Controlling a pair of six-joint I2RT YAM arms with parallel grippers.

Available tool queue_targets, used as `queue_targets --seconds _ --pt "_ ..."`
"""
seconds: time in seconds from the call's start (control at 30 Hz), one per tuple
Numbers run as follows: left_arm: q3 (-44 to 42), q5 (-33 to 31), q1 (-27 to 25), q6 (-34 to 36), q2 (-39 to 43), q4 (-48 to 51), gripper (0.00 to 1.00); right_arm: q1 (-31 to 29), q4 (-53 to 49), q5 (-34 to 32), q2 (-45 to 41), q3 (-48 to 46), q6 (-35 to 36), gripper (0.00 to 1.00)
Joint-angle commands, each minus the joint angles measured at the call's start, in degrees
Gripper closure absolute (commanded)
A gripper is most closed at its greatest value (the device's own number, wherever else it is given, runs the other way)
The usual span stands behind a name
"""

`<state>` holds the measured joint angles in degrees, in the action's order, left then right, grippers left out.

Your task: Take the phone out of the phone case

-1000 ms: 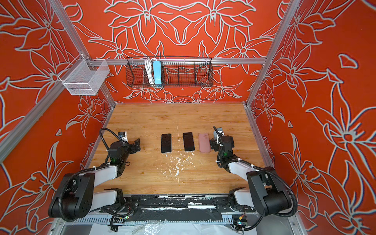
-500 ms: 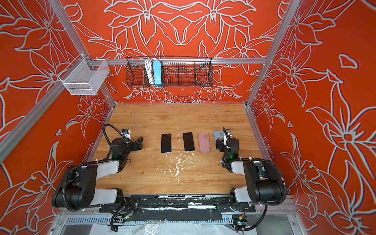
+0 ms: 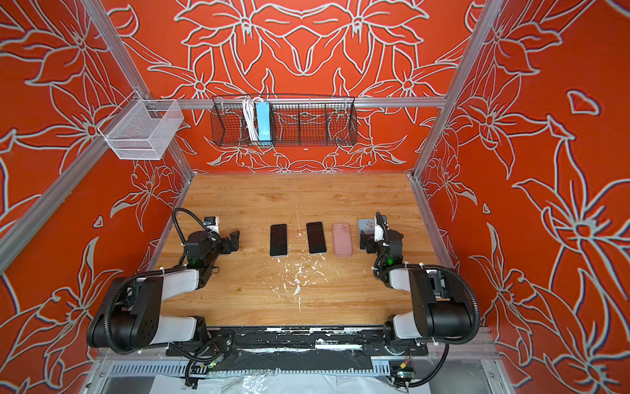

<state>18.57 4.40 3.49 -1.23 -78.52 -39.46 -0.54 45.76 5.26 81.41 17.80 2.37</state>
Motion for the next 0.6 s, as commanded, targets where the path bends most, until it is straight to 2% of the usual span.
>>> queue_targets --seconds 0.0,0.13,0.57 --pt "0.67 0.69 0.42 0.97 -0.48 -0.12 0.03 0.07 1.09 1.51 -0.77 -0.22 0.97 0.03" --pt "0.60 0.67 0.38 0.91 -0.43 -0.12 0.03 -0.08 0.92 -0.56 -1.01 -0.33 0.47 0.03" --pt "0.81 0.52 0.41 0.88 -0.63 0.01 0.03 0.01 0.12 -0.58 -0.81 0.30 0.18 0.03"
